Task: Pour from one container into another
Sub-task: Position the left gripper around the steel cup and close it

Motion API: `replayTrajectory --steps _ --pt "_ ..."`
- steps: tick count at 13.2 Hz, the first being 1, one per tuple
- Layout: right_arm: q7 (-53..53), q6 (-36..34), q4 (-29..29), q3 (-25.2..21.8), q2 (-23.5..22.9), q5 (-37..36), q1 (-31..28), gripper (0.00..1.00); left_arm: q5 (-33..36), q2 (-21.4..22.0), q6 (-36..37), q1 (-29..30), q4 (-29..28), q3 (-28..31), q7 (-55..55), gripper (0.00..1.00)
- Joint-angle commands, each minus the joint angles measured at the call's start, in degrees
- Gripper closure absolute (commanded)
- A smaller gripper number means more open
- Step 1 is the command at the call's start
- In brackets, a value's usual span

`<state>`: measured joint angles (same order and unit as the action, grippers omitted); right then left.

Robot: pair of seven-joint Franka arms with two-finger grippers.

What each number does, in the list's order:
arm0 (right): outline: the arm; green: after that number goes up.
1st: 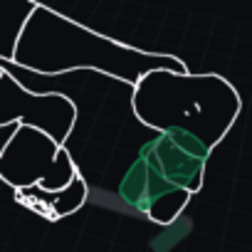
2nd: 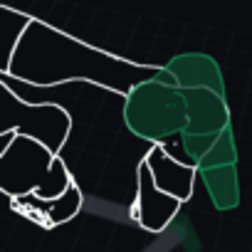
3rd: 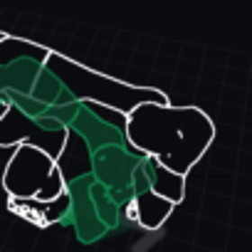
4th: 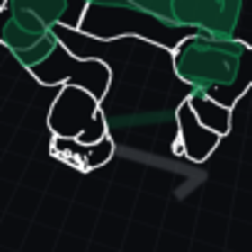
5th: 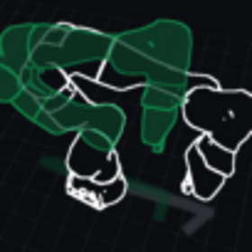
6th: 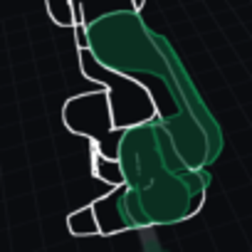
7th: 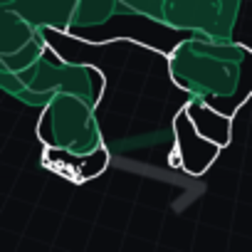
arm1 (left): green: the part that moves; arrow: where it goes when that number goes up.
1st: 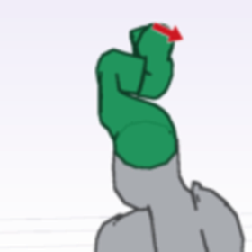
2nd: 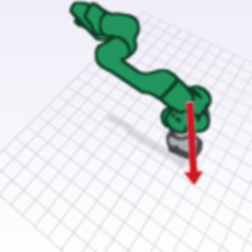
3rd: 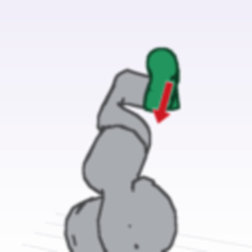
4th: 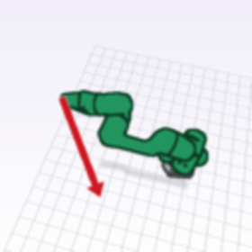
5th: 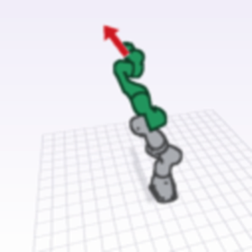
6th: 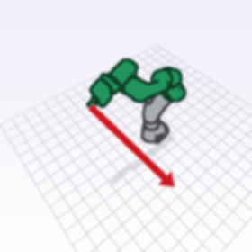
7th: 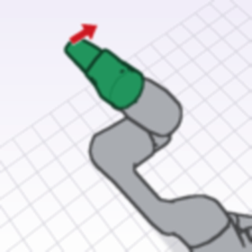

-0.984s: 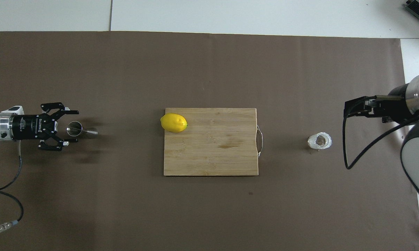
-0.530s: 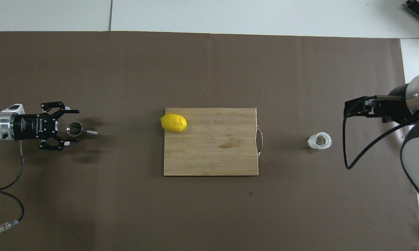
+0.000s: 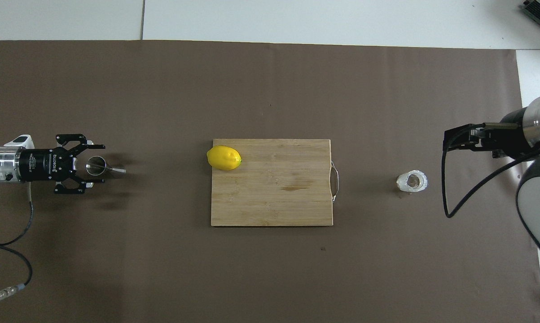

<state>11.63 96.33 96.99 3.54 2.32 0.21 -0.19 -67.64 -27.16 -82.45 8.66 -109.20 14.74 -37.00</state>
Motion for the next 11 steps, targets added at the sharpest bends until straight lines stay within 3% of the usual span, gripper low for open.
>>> replayTrajectory --steps 1,9,11 --pt "-1.17 -0.88 -0.14 0.41 0.14 -0.03 -0.78 0.00 -1.18 1.05 0.01 -0.66 -1.90 0.82 0.79 0.18" --pt "-1.17 -0.88 -0.14 0.41 0.14 0.06 -0.78 0.00 -1.09 1.14 1.59 0.22 -1.81 0.99 0.35 0.23" --pt "-1.17 -0.88 -0.14 0.41 0.14 0.06 -0.78 0.00 -1.09 1.14 1.59 0.22 -1.81 0.90 0.43 0.34"
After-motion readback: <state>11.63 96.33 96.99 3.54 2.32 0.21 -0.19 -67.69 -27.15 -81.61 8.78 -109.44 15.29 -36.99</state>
